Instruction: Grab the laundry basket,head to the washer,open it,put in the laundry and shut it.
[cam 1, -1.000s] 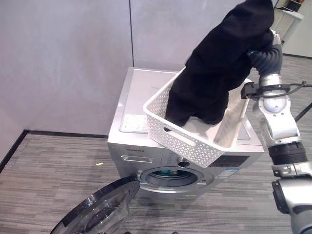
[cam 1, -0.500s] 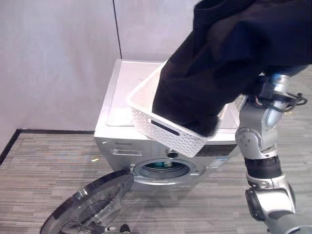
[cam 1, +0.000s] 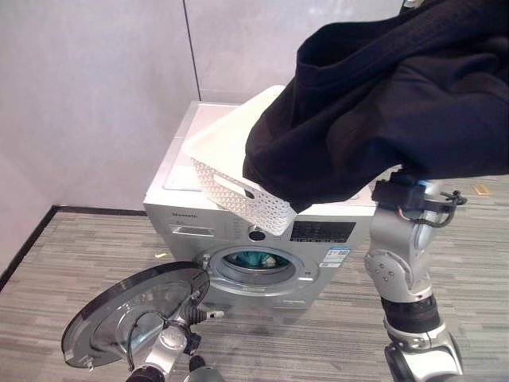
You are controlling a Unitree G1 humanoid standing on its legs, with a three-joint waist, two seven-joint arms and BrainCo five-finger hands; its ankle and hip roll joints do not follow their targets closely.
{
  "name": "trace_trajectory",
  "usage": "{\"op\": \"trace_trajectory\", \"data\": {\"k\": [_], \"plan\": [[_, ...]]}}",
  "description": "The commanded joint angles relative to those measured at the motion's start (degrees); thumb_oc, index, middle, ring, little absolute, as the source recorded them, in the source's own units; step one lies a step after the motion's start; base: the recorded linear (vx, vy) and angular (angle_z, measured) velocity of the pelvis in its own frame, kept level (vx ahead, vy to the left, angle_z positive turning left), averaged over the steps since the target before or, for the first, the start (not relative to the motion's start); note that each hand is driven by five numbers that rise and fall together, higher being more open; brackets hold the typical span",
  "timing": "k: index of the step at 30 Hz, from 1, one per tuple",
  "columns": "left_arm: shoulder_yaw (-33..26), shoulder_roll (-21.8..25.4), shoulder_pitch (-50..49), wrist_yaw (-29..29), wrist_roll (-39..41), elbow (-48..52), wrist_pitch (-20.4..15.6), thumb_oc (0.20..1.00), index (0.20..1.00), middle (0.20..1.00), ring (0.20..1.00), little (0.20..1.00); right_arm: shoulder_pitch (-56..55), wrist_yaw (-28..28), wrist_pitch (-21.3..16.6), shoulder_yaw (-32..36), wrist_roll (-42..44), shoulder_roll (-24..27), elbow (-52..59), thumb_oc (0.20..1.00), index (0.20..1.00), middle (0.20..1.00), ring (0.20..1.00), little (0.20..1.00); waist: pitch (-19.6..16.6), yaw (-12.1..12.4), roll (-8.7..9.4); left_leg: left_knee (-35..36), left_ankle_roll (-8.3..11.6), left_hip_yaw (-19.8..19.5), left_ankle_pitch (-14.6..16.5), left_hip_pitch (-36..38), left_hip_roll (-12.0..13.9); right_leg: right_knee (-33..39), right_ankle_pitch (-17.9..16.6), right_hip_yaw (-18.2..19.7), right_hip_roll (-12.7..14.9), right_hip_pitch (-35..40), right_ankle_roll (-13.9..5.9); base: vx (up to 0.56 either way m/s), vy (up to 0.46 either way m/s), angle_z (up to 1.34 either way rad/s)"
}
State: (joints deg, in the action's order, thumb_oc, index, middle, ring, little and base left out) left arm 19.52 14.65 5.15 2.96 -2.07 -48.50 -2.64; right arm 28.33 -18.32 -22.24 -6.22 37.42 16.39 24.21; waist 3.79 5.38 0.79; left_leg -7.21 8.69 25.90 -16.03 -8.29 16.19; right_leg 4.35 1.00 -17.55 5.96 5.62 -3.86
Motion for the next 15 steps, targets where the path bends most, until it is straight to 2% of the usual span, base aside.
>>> {"op": "trace_trajectory", "data": {"k": [1,4,7,9,11,15], "plan": [[1.3,2.2,0.3,-2.7,4.9,5.5,-2.0,1.000,1.000,1.000,1.000,1.000,8.1,0.3,-1.2,2.2,-1.5,0.1,1.1,0.200,0.200,0.200,0.200,0.200,-3.9,-0.4,0.32,4.4,-4.00,-3.1,10.1,3.6,-10.2,-2.1,-1.7,-1.0,0.4,-1.5,-2.57,0.08,0.100,0.36],[1.9,3.4,-0.8,-3.7,5.7,8.4,-2.2,1.000,1.000,1.000,1.000,1.000,9.2,-0.4,-1.8,3.2,-1.0,-0.1,0.5,0.200,0.200,0.200,0.200,0.200,-5.4,-0.7,0.49,7.6,-4.54,-3.0,10.0,5.3,-10.9,-1.6,-2.2,-1.5,0.9,-1.0,-3.02,0.07,0.071,0.32],[2.7,4.7,-3.0,-5.4,8.8,12.1,-1.7,1.000,1.000,1.000,1.000,1.000,14.5,-2.7,-1.9,4.0,-2.2,2.3,-2.2,0.200,0.200,0.200,0.200,0.200,-6.5,-0.3,0.68,9.2,-4.73,-3.1,9.7,6.2,-11.3,-1.1,-2.9,-2.0,1.7,-0.8,-3.51,0.05,0.084,0.16],[4.6,5.7,-4.6,-7.1,10.9,12.6,-1.6,1.000,1.000,1.000,1.000,1.000,24.1,-5.8,-1.6,3.7,-3.3,6.5,-9.3,0.200,0.200,0.200,0.200,0.200,-7.1,0.2,1.22,9.0,-4.90,-3.1,10.6,6.7,-11.7,-0.8,-3.4,-1.7,2.5,-0.8,-3.96,0.02,0.056,-0.04],[5.0,6.3,-5.1,-7.5,11.8,12.8,-1.5,1.000,1.000,1.000,1.000,1.000,27.8,-6.9,-1.6,3.4,-3.3,8.4,-13.0,0.200,0.200,0.200,0.200,0.200,-7.3,0.4,1.44,9.0,-4.94,-3.0,10.8,6.9,-11.7,-0.9,-3.5,-1.7,2.7,-0.7,-4.11,0.01,0.030,-0.14],[6.9,6.7,-5.7,-8.1,15.4,9.5,-0.7,1.000,1.000,1.000,1.000,1.000,44.4,-11.0,-2.0,1.2,-2.0,11.0,-28.4,0.200,0.200,0.200,0.200,0.200,-8.6,1.2,2.27,9.4,-4.88,-3.1,11.2,7.9,-12.1,-0.7,-4.4,-1.2,3.1,-0.6,-4.80,0.02,0.040,-0.02]]}}
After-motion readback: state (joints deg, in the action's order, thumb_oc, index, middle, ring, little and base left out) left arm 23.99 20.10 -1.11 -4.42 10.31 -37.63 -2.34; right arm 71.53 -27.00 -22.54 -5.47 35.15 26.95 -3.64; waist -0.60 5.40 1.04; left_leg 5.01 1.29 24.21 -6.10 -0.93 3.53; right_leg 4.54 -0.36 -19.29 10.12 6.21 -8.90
